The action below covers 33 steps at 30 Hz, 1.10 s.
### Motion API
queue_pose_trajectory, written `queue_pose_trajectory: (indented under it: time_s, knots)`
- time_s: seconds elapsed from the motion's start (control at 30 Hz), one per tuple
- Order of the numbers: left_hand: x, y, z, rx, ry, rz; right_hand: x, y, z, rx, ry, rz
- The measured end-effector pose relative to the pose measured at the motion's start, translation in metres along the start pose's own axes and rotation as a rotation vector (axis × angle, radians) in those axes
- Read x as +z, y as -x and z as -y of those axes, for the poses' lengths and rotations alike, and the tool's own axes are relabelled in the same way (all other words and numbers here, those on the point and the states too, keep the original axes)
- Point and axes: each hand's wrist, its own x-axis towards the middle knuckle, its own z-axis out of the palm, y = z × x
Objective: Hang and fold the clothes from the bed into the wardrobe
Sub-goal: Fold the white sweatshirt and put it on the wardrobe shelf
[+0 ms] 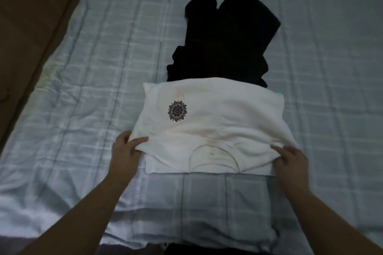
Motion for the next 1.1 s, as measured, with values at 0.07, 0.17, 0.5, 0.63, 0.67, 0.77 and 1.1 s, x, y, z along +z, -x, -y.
queue_pose_trajectory:
  time_s: [0.07, 0.17, 0.5, 0.63, 0.67, 0.77, 1.1]
  knots:
    - [-0.010, 0.005, -0.017, -0.074, 0.173, -0.040, -0.013, -0.002, 0.014, 0.064, -0.158, -0.089]
    - [-0.021, 0.016, -0.033, -0.085, 0.252, -0.084, -0.034, 0.003, 0.026, 0.091, -0.295, -0.216]
    - [-0.015, 0.012, -0.015, -0.171, -0.052, -0.001, -0.022, -0.002, -0.005, -0.079, -0.028, 0.009]
    - [-0.019, -0.044, -0.052, -0.205, 0.088, -0.083, -0.048, -0.037, 0.046, 0.044, -0.323, -0.086]
    - [-0.018, -0.065, -0.060, -0.254, 0.119, -0.083, -0.053, -0.053, 0.057, 0.094, -0.367, -0.073]
    - [-0.018, -0.127, -0.072, -0.434, 0.232, -0.051, -0.050, -0.119, 0.063, 0.354, -0.399, 0.051]
    - [-0.002, -0.183, -0.054, -0.610, 0.544, 0.108, -0.042, -0.181, 0.076, 0.402, -0.548, 0.188]
